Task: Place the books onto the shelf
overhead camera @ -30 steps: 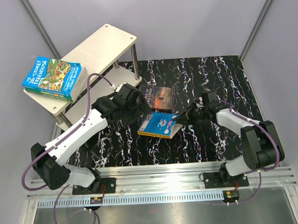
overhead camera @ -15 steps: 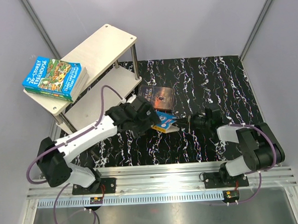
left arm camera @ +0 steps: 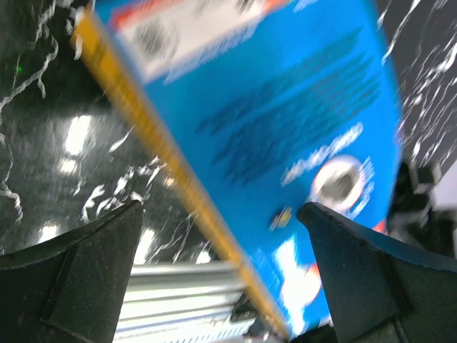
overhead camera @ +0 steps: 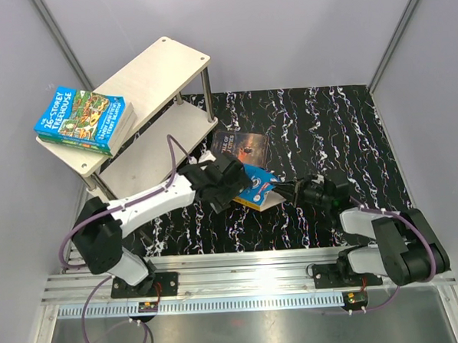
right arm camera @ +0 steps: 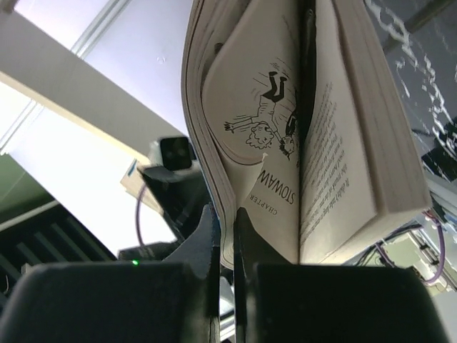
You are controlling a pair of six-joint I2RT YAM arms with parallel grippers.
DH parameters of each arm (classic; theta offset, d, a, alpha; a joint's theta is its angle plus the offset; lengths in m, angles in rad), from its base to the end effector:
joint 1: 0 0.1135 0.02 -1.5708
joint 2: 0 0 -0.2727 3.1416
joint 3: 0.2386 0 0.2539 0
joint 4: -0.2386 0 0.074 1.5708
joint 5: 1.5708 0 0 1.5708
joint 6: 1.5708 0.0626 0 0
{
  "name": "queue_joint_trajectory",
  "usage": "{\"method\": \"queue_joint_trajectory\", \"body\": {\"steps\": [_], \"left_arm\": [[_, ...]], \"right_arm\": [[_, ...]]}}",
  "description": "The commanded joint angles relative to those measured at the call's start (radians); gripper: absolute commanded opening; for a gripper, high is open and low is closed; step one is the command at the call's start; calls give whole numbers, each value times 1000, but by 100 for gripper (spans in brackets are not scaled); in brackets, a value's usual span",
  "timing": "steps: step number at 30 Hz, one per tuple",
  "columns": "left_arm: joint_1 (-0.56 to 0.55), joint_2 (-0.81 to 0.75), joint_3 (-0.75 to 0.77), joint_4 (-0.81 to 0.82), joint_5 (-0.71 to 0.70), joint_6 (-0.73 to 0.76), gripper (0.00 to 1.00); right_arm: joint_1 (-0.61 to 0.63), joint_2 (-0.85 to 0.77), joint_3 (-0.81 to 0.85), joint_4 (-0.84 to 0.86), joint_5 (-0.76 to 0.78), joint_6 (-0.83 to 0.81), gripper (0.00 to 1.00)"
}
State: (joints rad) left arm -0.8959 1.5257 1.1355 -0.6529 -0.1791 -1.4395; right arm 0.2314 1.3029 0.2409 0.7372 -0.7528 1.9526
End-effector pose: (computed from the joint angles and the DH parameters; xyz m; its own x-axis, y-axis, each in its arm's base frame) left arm 0.2130 -0.2483 0.2304 -0.7768 -0.5906 -0.2185 -0.4419 0.7584 -0.4791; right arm 0.2178 0.0953 0.1521 -0.6248 0.5486 0.5556 0.5856 -0.1414 0.7982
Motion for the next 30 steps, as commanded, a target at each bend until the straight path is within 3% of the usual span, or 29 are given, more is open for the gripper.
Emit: {"method": "queue_joint_trajectory", "body": {"steps": [1, 6, 9, 13, 14, 17, 19, 24, 30], "left_arm": [[0, 43, 115, -43, -141, -18, 99], [0, 71, 174, -56, -186, 7, 99], [0, 85, 168, -31, -184, 25, 93], [0, 73, 145, 30, -181, 36, 61], [0, 70, 148, 33, -186, 39, 44], [-1, 76, 191, 35, -200, 74, 27], [0, 80, 217, 36, -204, 112, 3], [-3, 71, 300, 33, -218, 204, 0], [-9, -2, 308, 77, -238, 300, 0]], "right_arm": [[17, -85, -24, 157, -69, 245, 0], [17, -140, -34, 153, -98, 281, 0], [19, -204, -38, 133, -100, 325, 0], [19, -313, 9, -25, -125, 293, 0], [17, -335, 18, -112, -134, 278, 0], [17, -405, 26, -208, -161, 244, 0], [17, -447, 14, -235, -184, 236, 0], [17, -501, 20, -399, -221, 119, 0], [16, -403, 72, -438, -314, -21, 0]]}}
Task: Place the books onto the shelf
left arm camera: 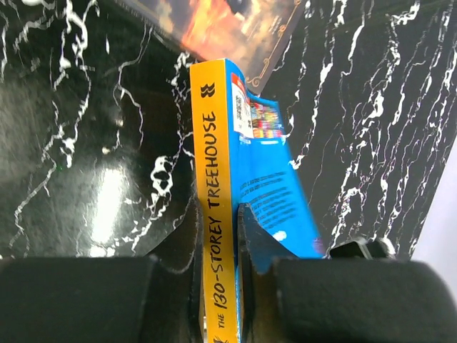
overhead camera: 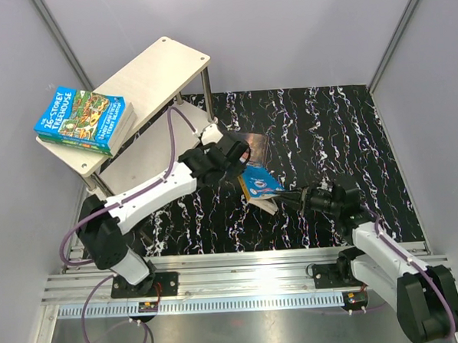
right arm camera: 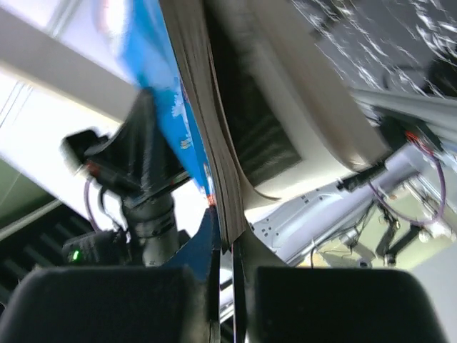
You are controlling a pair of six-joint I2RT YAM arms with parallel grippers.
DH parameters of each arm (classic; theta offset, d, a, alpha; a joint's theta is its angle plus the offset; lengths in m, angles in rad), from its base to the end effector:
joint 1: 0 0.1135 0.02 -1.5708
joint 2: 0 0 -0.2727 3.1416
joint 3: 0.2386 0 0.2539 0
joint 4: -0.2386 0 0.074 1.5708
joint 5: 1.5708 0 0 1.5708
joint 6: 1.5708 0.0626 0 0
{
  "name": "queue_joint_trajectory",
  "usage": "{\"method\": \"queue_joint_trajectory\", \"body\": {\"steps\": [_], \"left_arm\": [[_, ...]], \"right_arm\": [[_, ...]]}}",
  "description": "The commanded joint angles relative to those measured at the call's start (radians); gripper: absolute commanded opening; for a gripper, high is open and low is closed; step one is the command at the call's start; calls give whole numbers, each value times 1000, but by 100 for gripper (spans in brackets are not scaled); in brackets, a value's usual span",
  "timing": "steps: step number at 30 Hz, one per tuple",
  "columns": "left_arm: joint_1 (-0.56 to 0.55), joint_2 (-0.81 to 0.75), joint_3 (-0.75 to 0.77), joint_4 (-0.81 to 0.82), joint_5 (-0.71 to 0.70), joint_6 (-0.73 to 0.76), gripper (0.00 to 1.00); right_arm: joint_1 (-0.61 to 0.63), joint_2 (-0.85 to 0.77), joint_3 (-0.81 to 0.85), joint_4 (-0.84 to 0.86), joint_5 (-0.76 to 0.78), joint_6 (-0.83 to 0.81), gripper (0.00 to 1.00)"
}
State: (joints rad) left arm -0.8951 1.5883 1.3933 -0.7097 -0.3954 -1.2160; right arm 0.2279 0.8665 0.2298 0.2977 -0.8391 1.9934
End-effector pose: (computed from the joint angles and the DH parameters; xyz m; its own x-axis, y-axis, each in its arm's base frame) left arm 0.2439 -0.2657 0.2936 -0.7065 -0.5022 -0.4986 -0.2627 0.8403 -0.4742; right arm 0.1714 0.0876 0.1844 -0.6282 0.4798 0.6125 0.6377 -0.1334 0.7586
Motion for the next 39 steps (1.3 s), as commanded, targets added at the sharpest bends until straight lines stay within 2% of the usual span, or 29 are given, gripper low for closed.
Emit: {"method": "queue_joint_trajectory", "body": {"steps": [1, 2, 3, 4, 5, 6, 10, 14, 18, 20, 23, 28, 30, 32, 33, 34, 35, 37, 39], "left_arm": [[-11, -73, 50, 136, -19, 105, 0], [-10, -79, 52, 141, -13, 122, 0], [-11, -93, 58, 147, -4, 143, 0], [-10, -97, 73, 142, 7, 180, 0], [-10, -102, 79, 138, 18, 199, 0], [-10, -108, 84, 130, 26, 238, 0], [-10, -168, 115, 84, 38, 298, 0], [-7, -226, 124, 72, 36, 299, 0], [8, -263, 154, 79, 46, 279, 0], [21, -281, 156, 93, 67, 266, 0], [45, -310, 106, 137, 116, 214, 0], [67, -376, -16, 259, 182, 98, 0], [67, -387, -42, 286, 191, 61, 0], [68, -399, -76, 306, 207, 41, 0], [67, -402, -86, 328, 211, 18, 0], [68, -407, -97, 341, 223, 9, 0], [67, -409, -115, 361, 227, -2, 0], [68, -412, -141, 398, 243, -37, 0], [67, -406, -151, 417, 248, -53, 0]], "right_arm": [[19, 45, 130, -111, -244, -109, 0], [19, 55, 156, -187, -255, -166, 15], [18, 61, 184, -253, -262, -271, 38], [16, 68, 225, -293, -265, -306, 57], [14, 77, 242, -358, -268, -332, 86], [11, 92, 258, -379, -276, -376, 99], [-1, 137, 371, -515, -273, -511, 100], [-7, 215, 474, -733, -249, -669, 100], [-9, 310, 647, -1004, -157, -954, 100], [-7, 344, 683, -1054, -137, -995, 100], [-10, 339, 675, -875, -143, -932, 100], [-9, 330, 646, -478, -166, -691, 100], [-7, 327, 637, -402, -169, -612, 100], [-6, 316, 608, -220, -175, -530, 100], [-4, 313, 562, -147, -172, -425, 100], [-2, 307, 533, 23, -167, -363, 100], [-2, 298, 505, 103, -158, -305, 100], [1, 293, 438, 260, -130, -181, 94], [1, 289, 424, 282, -130, -154, 83]]}}
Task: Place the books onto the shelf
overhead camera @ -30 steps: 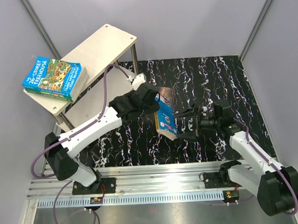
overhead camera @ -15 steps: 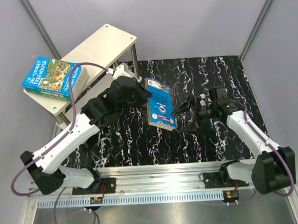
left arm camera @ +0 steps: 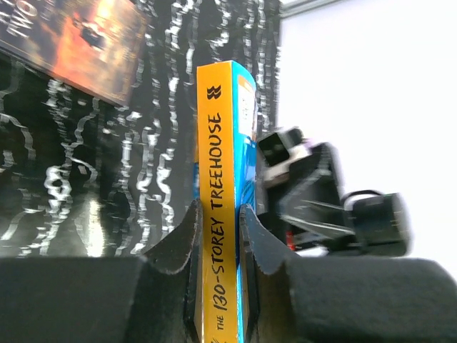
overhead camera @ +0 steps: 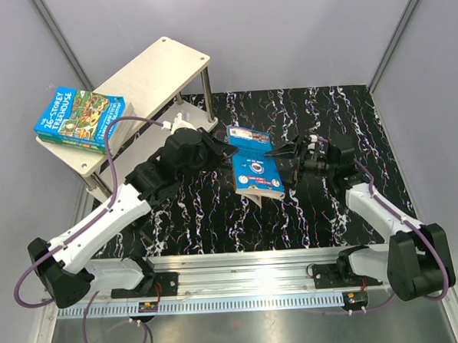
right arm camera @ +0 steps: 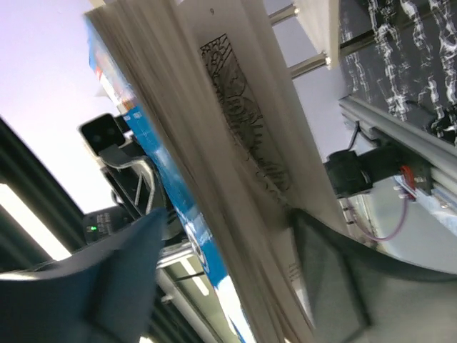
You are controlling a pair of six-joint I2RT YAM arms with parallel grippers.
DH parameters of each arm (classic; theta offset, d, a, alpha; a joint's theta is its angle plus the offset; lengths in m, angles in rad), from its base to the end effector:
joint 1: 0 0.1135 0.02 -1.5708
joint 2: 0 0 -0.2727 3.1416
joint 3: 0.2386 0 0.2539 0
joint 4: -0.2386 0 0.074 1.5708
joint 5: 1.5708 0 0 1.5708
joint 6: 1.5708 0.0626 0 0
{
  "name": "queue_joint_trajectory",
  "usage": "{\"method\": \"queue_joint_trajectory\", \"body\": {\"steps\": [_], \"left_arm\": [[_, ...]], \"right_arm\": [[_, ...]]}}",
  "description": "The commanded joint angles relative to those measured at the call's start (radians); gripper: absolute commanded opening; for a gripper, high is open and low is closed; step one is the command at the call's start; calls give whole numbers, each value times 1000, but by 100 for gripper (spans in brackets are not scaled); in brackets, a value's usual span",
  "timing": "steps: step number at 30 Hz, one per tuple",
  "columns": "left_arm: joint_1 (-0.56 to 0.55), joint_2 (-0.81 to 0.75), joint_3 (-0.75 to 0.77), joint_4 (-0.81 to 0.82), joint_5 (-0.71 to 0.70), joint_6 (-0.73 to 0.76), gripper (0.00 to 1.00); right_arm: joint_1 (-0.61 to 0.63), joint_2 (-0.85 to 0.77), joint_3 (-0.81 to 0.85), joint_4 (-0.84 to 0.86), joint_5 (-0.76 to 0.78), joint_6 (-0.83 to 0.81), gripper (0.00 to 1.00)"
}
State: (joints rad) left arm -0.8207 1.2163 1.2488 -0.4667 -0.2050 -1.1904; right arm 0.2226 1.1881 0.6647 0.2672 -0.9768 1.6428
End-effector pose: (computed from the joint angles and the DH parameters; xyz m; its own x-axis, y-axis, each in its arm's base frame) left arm 0.2089 -0.2055 0.3803 -0.6547 -0.6309 -0.4164 -0.0471 0.5838 -0.8106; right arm 0.2493 0.1096 0.2675 -0.8853 0.3720 0.2791 0.3117 0.0293 0.9497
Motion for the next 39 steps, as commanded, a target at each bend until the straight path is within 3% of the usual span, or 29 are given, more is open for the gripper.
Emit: {"method": "queue_joint_trajectory", "body": {"steps": [1, 3, 5, 7, 10, 11, 14, 21, 25, 29, 31, 32, 34, 35, 39], "left_arm": [[-8, -29, -5, 178, 61, -77, 0], [-8, -21, 4, 169, 58, -77, 0], [-8, -37, -8, 187, 49, -87, 0], [-9, -46, -17, 198, 38, -103, 0], [-8, -44, 30, 175, 23, -95, 0], [-9, -41, 47, 148, 21, -78, 0], [-8, -18, 139, 74, 9, -52, 0], [11, -24, 178, 83, 7, -66, 0], [23, -11, 199, 79, 24, -69, 0], [22, -9, 181, 88, 33, -77, 0], [22, -14, 155, 88, 32, -78, 0], [20, -20, 144, 88, 32, -77, 0], [20, -23, 118, 73, 27, -74, 0], [15, -23, 116, 62, 24, -63, 0], [-17, -3, 142, -4, -22, -12, 0]], "right_arm": [[6, -38, -10, 313, 4, 193, 71], [6, -48, 1, 308, 4, 189, 61], [7, -54, 10, 307, 1, 187, 59], [14, -56, 26, 270, -13, 164, 64], [14, -71, 18, 174, -31, 106, 96], [15, -85, 19, 123, -42, 48, 100], [15, -104, 42, -37, -54, -64, 100], [21, -99, 113, -258, -68, -218, 100], [26, -104, 93, -202, -65, -195, 100], [27, -99, 44, 14, -57, -2, 99], [31, -85, 26, 224, -45, 101, 91], [31, -78, 3, 312, -18, 220, 74], [31, -46, -10, 521, 18, 320, 59], [31, -33, -1, 561, 36, 374, 48], [35, 11, 87, 543, 13, 348, 24]]}}
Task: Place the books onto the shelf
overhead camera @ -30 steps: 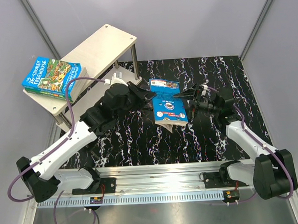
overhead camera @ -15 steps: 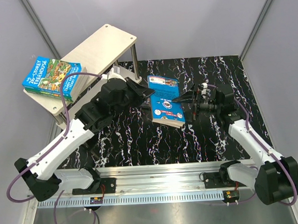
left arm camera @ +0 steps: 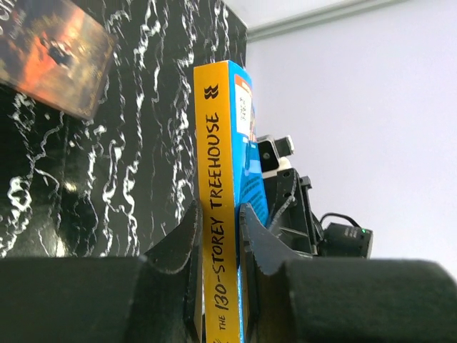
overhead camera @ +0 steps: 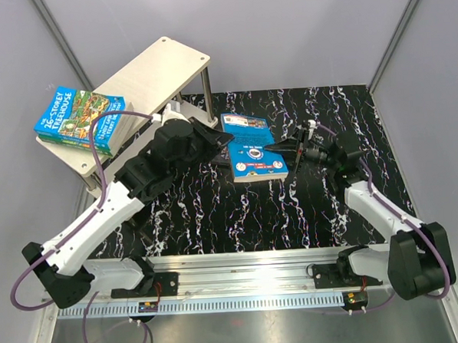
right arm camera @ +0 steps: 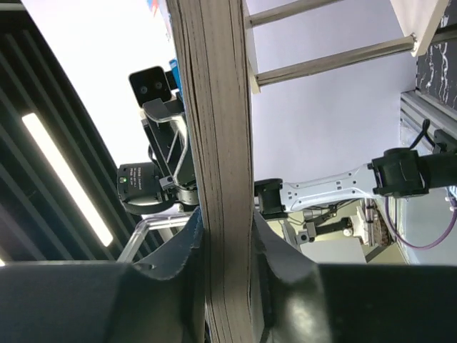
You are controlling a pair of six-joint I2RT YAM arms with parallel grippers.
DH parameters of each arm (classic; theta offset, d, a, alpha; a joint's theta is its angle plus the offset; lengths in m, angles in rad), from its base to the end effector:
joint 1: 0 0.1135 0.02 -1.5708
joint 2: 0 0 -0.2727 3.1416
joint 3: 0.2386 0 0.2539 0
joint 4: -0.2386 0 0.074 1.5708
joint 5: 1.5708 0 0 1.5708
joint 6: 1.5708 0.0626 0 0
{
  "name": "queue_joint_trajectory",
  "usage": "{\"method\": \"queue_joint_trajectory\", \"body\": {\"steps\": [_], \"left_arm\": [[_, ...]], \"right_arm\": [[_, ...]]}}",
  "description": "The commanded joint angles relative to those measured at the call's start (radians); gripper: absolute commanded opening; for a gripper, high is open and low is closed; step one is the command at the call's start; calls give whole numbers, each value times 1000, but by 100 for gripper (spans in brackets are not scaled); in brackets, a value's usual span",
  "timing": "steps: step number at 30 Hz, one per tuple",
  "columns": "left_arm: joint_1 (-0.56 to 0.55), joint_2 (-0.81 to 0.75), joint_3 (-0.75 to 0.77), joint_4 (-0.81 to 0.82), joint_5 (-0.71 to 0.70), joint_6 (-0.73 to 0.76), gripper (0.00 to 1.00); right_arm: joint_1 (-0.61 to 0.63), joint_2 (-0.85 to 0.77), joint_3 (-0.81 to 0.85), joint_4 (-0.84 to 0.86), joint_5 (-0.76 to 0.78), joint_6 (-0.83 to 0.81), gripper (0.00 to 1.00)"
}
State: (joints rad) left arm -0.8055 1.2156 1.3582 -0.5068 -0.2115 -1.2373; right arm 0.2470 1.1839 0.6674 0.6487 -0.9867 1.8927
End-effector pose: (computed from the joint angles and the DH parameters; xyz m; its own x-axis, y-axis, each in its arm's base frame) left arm 0.2084 -0.1980 0.4155 -0.6186 -0.6896 -0.3765 -0.0468 0.5108 -0.8584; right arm 0.2479 0.1164 0.3107 -0.9290 0.3053 0.2093 0.1751 -0.1358 0.9751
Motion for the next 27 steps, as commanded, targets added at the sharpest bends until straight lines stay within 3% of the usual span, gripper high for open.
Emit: {"method": "queue_joint_trajectory", "body": {"steps": [1, 5, 6, 8, 9, 11, 12, 13, 15, 18, 25, 27], "left_arm": [[-41, 16, 48, -4, -26, 45, 0], [-93, 50, 133, -110, -75, 102, 0], [-103, 53, 145, -128, -91, 113, 0], [-135, 53, 169, -195, -117, 145, 0], [-144, 52, 203, -229, -153, 151, 5], [-178, 47, 243, -361, -205, 162, 15], [-188, 44, 275, -401, -247, 165, 30], [-201, 38, 289, -479, -268, 165, 40], [-239, 22, 326, -583, -325, 165, 56], [-308, 15, 375, -700, -423, 130, 65], [-445, 94, 593, -956, -558, 82, 72], [-465, 142, 724, -1010, -589, 108, 73]], "right_arm": [[12, 23, 98, 145, 22, 85, 22], [20, 55, 184, 14, -21, -41, 5], [21, 65, 201, -85, -32, -78, 0], [20, 89, 275, -247, -43, -250, 0], [20, 103, 315, -453, -43, -333, 0], [20, 167, 448, -652, -30, -590, 0], [23, 193, 486, -831, -23, -660, 0], [23, 239, 513, -872, -17, -740, 0], [24, 291, 546, -908, -12, -776, 0], [34, 339, 555, -902, 2, -813, 0], [187, 566, 713, -848, 33, -833, 0], [253, 644, 767, -812, 29, -816, 0]]}}
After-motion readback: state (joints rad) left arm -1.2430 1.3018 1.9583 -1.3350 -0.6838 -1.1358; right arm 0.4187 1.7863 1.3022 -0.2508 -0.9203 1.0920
